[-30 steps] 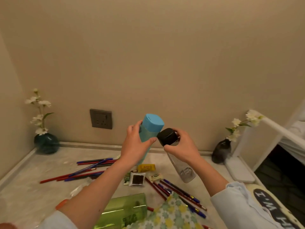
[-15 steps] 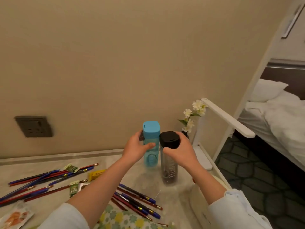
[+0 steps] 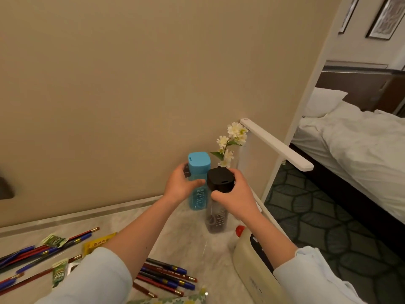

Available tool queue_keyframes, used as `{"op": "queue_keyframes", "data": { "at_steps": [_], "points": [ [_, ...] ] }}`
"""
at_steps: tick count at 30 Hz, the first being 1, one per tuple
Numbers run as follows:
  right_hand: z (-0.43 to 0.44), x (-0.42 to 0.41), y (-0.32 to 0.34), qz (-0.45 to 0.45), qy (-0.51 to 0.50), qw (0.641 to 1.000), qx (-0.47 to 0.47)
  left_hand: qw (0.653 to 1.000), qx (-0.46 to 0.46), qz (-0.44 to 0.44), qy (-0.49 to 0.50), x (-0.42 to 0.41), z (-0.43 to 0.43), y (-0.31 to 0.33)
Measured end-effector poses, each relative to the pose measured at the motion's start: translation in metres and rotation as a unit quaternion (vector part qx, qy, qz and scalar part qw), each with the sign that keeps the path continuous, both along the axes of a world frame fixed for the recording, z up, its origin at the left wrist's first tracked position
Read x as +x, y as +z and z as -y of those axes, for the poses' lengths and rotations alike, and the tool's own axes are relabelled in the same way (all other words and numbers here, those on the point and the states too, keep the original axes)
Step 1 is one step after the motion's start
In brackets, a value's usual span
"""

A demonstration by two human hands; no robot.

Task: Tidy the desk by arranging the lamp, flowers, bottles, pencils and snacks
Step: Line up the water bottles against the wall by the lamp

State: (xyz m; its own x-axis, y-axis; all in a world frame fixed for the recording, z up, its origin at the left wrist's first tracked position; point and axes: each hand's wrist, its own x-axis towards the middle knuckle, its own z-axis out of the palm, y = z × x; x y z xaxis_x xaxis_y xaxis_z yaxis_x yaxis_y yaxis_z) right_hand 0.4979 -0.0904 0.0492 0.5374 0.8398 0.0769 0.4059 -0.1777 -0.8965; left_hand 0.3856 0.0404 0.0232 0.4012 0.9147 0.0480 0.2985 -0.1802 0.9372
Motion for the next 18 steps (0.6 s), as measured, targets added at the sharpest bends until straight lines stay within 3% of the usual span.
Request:
{"op": "queue_keyframes", "data": {
  "at_steps": [18],
  "points": [
    [-0.001,-0.002,0.000,-0.008,0.018,1.000,0.012,0.996,0.014,-0.083,-0.007,-0.001,-0.010,-0.008]
  ]
}}
